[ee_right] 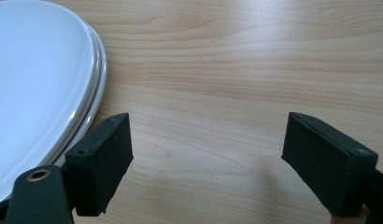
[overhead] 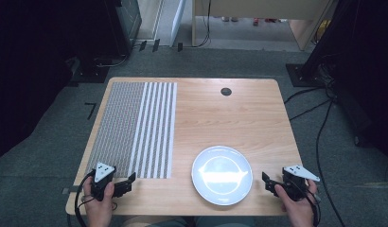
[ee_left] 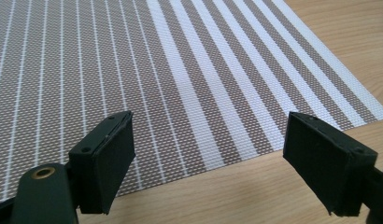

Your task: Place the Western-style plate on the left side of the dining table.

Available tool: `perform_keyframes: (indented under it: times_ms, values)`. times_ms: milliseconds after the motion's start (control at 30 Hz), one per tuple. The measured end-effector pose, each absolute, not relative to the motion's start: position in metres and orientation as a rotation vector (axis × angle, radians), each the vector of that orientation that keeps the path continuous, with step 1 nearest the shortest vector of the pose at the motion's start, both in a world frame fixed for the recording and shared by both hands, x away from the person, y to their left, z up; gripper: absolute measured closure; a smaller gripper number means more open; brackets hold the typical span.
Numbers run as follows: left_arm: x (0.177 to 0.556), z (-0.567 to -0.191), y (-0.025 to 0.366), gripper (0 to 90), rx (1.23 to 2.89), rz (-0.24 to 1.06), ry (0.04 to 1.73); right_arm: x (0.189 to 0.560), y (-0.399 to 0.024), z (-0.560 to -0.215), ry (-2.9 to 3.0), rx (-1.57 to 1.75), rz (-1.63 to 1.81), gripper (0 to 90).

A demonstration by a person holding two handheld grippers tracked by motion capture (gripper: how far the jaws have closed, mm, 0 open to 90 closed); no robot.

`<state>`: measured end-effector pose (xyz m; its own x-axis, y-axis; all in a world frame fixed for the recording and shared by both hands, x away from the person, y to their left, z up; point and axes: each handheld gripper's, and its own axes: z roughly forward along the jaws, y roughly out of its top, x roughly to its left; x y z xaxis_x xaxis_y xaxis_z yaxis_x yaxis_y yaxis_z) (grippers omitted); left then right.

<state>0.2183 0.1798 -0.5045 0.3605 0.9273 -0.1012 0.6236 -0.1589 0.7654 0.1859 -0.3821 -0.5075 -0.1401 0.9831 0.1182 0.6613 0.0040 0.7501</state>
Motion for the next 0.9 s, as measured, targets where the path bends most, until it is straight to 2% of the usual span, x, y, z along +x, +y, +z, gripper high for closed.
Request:
perform_keyframes:
  times_ms: [167, 433, 900]
  values:
    - [0.218, -0.505, 0.172, 16.8, 1.893, 0.51, 1.339, 0.186, -0.378, -0.507, 1.873, 1.67, 0.979, 13.7]
    - [0.217, -0.506, 0.163, 11.9, 1.919, 0.483, 1.293, 0.185, -0.373, -0.505, 1.878, 1.643, 0.991, 13.3]
    - [0.219, -0.504, 0.146, 11.4, 1.922, 0.402, 1.259, 0.185, -0.37, -0.497, 1.857, 1.63, 1.027, 13.2]
